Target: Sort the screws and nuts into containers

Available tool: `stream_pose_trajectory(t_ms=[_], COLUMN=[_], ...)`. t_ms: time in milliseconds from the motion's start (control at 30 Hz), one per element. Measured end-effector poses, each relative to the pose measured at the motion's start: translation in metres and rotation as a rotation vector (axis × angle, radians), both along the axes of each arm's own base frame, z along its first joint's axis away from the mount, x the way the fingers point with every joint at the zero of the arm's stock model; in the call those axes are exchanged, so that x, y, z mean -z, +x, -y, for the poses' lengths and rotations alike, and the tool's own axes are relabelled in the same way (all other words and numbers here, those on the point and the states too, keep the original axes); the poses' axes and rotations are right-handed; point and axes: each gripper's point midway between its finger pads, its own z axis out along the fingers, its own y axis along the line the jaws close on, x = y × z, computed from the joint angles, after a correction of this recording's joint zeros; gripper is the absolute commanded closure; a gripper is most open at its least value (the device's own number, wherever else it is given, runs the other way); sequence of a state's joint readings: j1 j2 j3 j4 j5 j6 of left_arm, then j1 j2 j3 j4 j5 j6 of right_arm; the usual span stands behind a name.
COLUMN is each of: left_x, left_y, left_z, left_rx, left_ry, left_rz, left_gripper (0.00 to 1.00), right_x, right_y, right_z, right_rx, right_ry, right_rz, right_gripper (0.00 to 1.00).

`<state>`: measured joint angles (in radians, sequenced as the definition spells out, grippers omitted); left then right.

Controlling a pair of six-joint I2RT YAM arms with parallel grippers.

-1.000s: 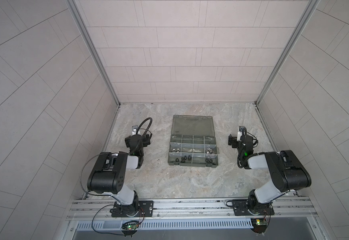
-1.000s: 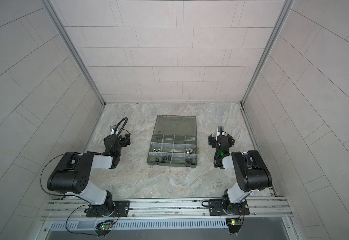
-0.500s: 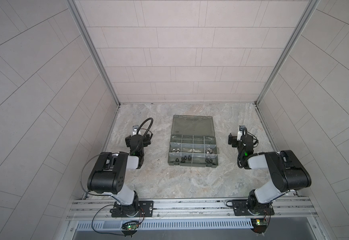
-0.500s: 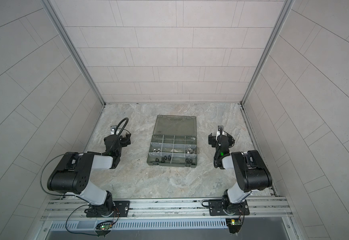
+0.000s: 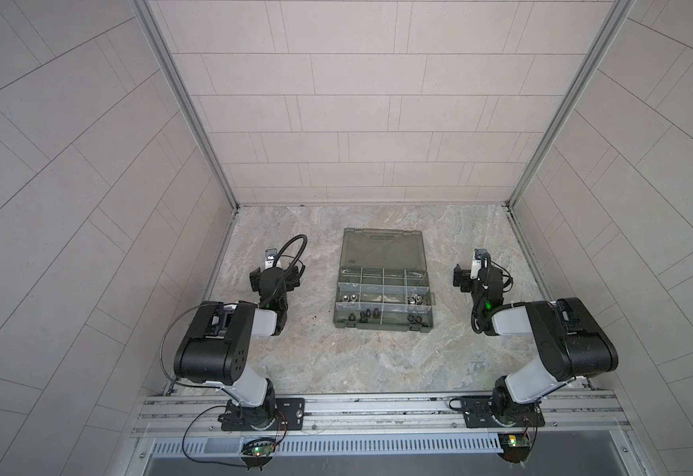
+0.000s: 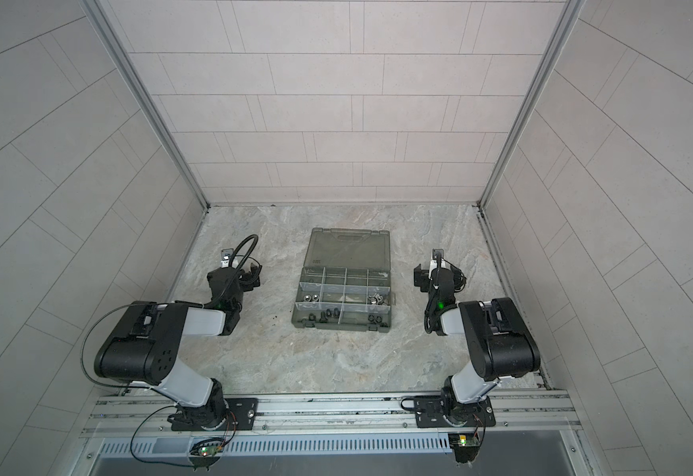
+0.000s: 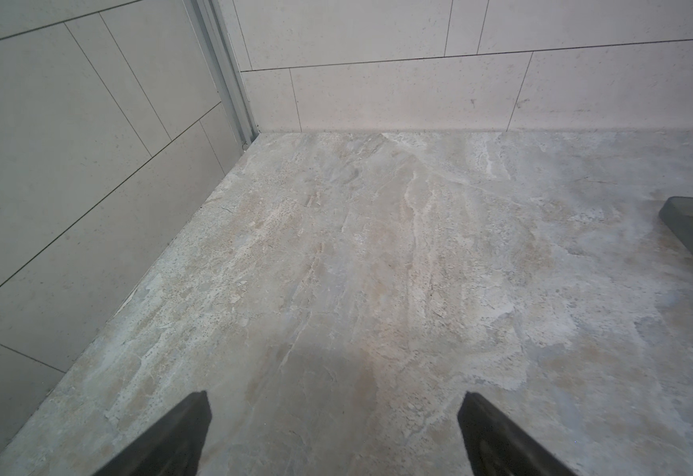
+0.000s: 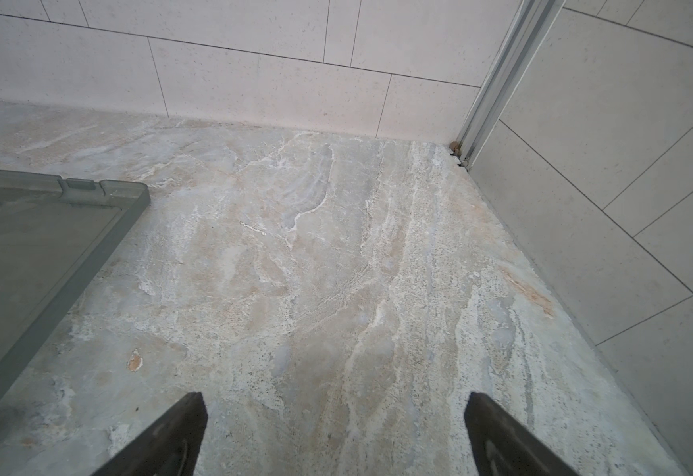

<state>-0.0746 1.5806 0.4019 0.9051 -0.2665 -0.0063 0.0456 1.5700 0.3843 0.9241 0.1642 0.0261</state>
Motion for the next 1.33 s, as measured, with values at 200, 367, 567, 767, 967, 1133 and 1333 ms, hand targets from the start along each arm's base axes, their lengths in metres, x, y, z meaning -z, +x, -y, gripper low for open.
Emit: stream_pose_trajectory(t_ms=[200,367,567,767,967,1133,1333], left_x=[0.000,0.000,0.000,0.000,0.000,0.007,0.012], left_y=[0.000,0.000,0.000,0.000,0.000,0.000,-0.001], left_z=[0.000,0.000,0.000,0.000,0.000,-0.001,-0.002], left_rx=[0.000,0.000,0.000,0.000,0.000,0.010,0.017], left_ry=[0.000,0.000,0.000,0.000,0.000,-0.008,-0.016], left_rz=[0.000,0.000,0.000,0.000,0.001,-0.020,-0.039], left_gripper=[0.00,0.00,0.00,0.00,0.00,0.00,0.00], right_x=[0.000,0.000,0.000,0.000,0.000,0.000,0.000], right_y=[0.000,0.000,0.000,0.000,0.000,0.000,0.000], right_z=[0.000,0.000,0.000,0.000,0.000,0.000,0.000], right_rx=[0.000,0.000,0.000,0.000,0.000,0.000,0.000], right_ry=[0.000,0.000,0.000,0.000,0.000,0.000,0.000], right_rz=[0.000,0.000,0.000,0.000,0.000,0.000,0.000], right_gripper=[0.01,0.01,0.01,0.01,0.01,0.01,0.01])
